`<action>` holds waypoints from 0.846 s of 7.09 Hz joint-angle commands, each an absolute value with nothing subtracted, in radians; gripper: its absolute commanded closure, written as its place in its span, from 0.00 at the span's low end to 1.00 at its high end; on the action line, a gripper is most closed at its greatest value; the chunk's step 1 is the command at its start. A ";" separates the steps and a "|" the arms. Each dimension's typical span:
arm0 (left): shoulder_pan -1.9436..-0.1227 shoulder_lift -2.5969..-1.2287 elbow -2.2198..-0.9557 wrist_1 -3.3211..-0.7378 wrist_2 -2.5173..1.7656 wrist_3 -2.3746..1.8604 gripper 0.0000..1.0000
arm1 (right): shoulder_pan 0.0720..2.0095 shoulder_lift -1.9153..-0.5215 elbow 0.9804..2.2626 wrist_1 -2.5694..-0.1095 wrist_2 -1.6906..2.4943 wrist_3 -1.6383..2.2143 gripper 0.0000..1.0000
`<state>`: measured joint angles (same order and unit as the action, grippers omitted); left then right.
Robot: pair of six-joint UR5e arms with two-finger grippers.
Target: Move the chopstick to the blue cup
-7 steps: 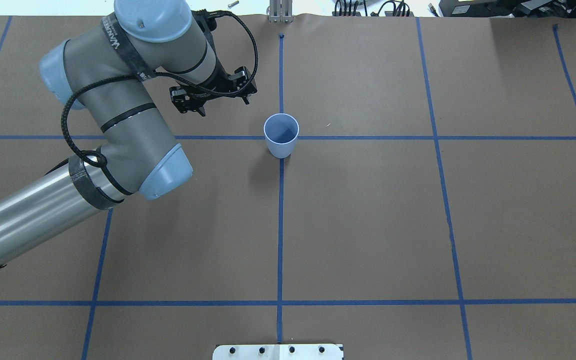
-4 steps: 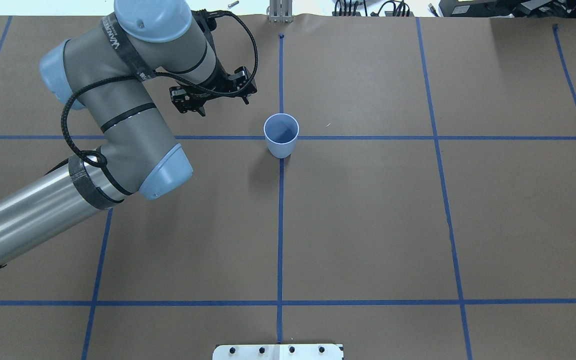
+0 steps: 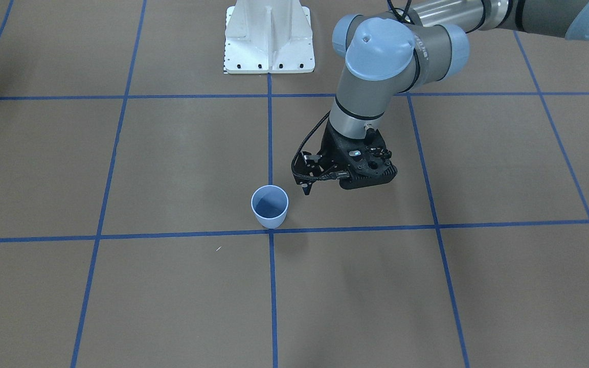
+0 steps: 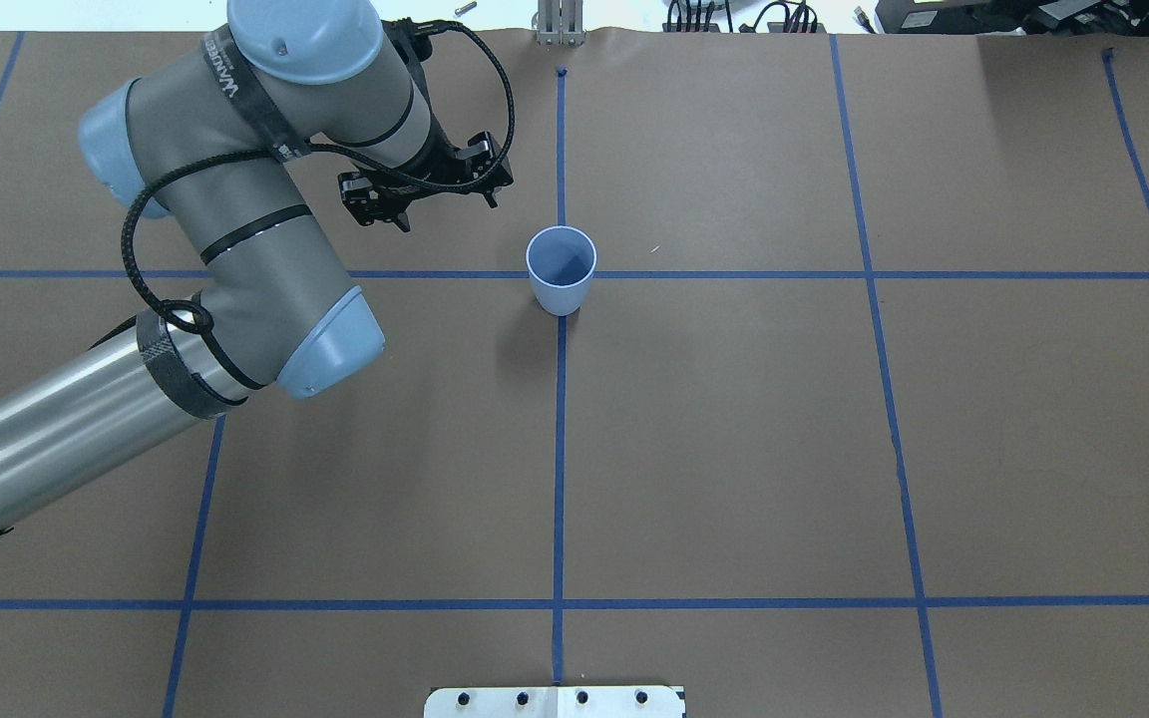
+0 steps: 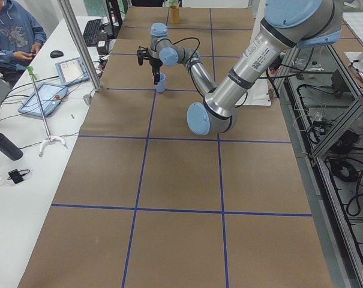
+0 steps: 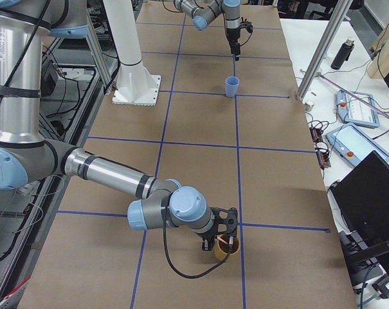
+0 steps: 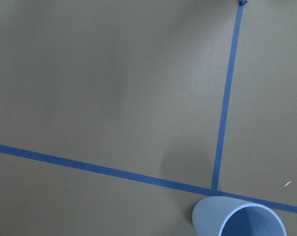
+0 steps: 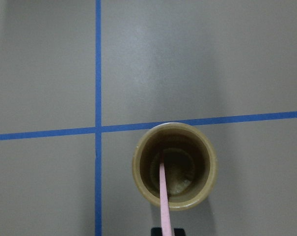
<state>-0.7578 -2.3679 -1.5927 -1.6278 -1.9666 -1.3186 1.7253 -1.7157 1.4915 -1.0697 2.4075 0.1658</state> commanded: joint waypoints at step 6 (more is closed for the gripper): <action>-0.758 -2.367 -1.586 -1.629 -1.967 -1.324 0.01 | 1.940 -1.799 1.857 -1.461 2.427 -0.105 1.00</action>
